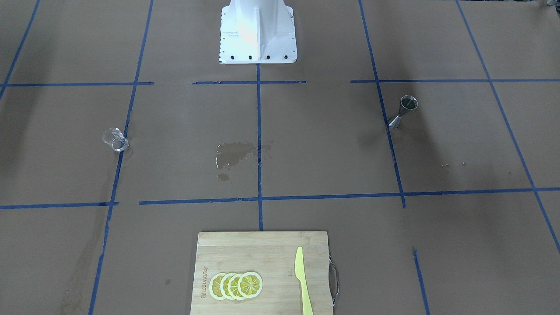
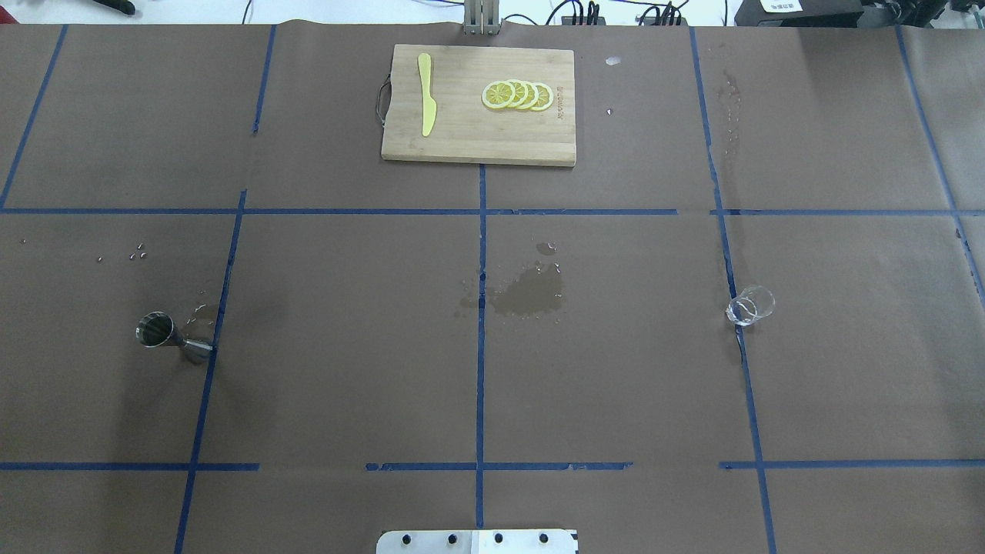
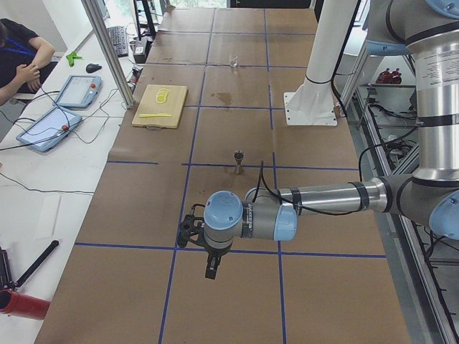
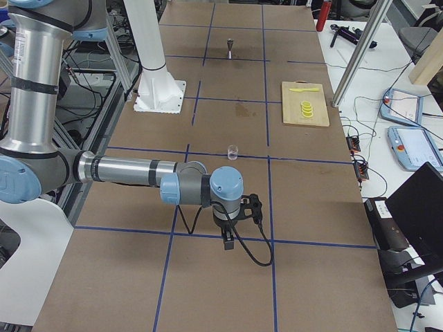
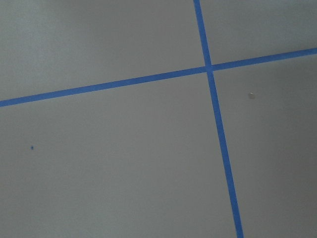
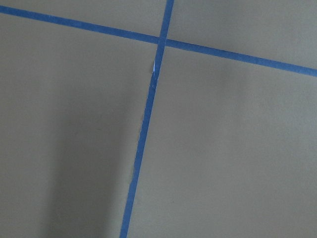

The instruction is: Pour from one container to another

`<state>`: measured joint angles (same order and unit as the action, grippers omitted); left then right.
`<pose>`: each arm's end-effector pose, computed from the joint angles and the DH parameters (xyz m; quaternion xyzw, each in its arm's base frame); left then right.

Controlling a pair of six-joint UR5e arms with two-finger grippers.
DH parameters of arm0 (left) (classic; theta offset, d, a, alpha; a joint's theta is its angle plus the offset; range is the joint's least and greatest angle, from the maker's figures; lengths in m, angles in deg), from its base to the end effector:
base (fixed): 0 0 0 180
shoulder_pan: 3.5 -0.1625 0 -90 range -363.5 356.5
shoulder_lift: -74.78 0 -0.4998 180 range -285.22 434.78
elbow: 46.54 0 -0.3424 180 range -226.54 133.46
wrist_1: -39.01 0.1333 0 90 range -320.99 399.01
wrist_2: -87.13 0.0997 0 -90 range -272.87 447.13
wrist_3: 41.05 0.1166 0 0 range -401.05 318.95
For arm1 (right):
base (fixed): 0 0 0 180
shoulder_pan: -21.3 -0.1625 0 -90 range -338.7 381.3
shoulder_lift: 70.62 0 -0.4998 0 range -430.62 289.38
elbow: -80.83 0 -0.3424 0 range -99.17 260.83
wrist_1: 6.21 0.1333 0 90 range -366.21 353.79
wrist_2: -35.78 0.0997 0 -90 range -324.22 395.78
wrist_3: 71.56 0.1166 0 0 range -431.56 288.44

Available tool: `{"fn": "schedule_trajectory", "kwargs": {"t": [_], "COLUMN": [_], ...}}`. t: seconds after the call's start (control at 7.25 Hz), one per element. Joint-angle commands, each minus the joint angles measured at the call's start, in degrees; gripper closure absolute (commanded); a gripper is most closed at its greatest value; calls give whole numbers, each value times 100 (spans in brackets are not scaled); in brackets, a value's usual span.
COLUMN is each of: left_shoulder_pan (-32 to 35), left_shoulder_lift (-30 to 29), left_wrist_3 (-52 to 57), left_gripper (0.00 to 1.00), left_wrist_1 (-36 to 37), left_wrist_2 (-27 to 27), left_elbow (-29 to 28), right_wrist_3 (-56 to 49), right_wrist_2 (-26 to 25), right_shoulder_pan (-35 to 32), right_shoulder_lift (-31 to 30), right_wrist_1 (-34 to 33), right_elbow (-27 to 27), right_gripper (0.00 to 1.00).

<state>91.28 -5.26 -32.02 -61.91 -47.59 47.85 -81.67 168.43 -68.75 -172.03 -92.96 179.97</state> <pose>-0.0812 -0.3558 0.7612 0.0885 0.3721 0.0520 0.9225 0.0546 -0.3444 0.7500 0.0401 -0.3615 -0.0848 0.9276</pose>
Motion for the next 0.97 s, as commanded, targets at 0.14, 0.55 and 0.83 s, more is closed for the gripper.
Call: {"fn": "schedule_trajectory", "kwargs": {"t": [0.14,0.55,0.83], "left_shoulder_pan": [-3,-12,-12], "left_shoulder_lift": [-2,-11,-29], "left_wrist_3": [-6,-6,-6], "left_gripper": [0,0,0], "left_wrist_1": [20,-6,-6], "left_wrist_2": [-1,-1,-1], "left_elbow": [53,88,89], "right_wrist_3": [0,0,0], "right_wrist_2": [-3,6,6], "right_shoulder_pan": [23,84,110], "right_shoulder_lift": [-10,-11,-11], "right_wrist_1": [0,0,0], "right_elbow": [0,0,0], "right_gripper": [0,0,0]}}
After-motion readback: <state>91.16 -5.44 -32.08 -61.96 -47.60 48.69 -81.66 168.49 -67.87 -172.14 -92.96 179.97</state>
